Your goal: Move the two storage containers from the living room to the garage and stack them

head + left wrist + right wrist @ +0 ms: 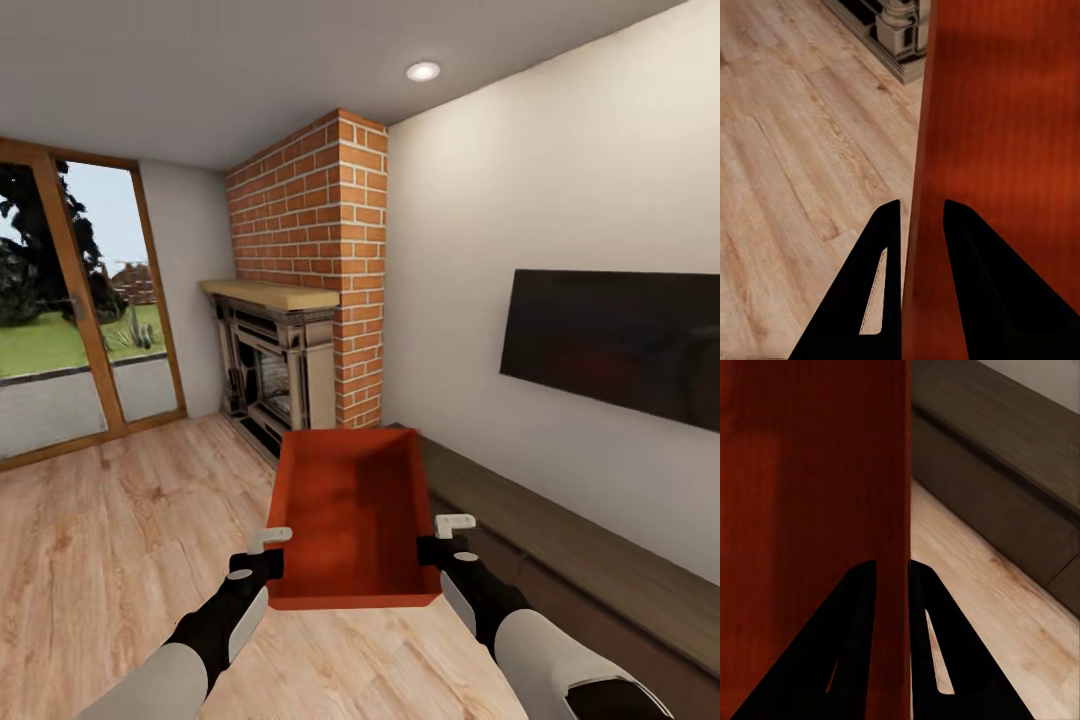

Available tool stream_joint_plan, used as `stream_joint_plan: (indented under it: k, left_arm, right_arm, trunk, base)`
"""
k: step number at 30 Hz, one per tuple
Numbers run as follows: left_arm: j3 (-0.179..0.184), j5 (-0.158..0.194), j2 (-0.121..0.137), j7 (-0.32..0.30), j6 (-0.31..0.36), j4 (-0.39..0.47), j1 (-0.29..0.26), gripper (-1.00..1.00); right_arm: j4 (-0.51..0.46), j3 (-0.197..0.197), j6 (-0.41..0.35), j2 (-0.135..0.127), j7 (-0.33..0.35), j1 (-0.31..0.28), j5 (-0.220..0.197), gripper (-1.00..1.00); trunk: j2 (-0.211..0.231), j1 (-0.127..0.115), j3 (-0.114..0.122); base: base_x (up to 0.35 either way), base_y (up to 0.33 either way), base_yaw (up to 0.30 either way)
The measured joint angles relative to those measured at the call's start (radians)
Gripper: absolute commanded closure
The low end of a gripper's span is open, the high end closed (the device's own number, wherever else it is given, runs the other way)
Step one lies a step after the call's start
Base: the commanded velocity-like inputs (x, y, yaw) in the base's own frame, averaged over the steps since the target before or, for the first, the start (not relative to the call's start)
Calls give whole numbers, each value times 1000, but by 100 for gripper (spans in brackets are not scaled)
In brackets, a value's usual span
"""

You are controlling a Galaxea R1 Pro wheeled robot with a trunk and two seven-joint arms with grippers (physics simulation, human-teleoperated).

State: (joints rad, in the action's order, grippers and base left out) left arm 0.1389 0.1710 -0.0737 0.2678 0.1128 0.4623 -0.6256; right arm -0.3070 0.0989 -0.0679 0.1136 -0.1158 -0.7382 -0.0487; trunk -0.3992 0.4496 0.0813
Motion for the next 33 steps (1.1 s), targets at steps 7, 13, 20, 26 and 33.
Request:
stream_joint_plan:
  k: [7, 13, 20, 26, 33]
  left_arm:
    - [1, 0, 1, -1, 0, 0, 0, 100]
    - [0, 0, 0, 0, 0, 0, 0, 100]
    - [0, 0, 0, 0, 0, 2, 0, 100]
    - [1, 0, 0, 0, 0, 2, 0, 100]
    - [0, 0, 0, 0, 0, 1, 0, 100]
  right_arm:
    - [0, -1, 2, 1, 0, 0, 1, 100]
    - [0, 0, 1, 0, 0, 0, 0, 100]
    - [0, 0, 2, 0, 0, 0, 0, 100]
    - [0, 0, 3, 0, 0, 0, 0, 100]
    - [0, 0, 1, 0, 0, 0, 0, 100]
  trunk:
    - [0, 0, 3]
    - [0, 0, 6]
    - [0, 0, 10]
    - [0, 0, 13]
    - [0, 0, 16]
  base:
    - [0, 0, 264]
    - [0, 0, 264]
    - [0, 0, 264]
    - [0, 0, 264]
    - [0, 0, 264]
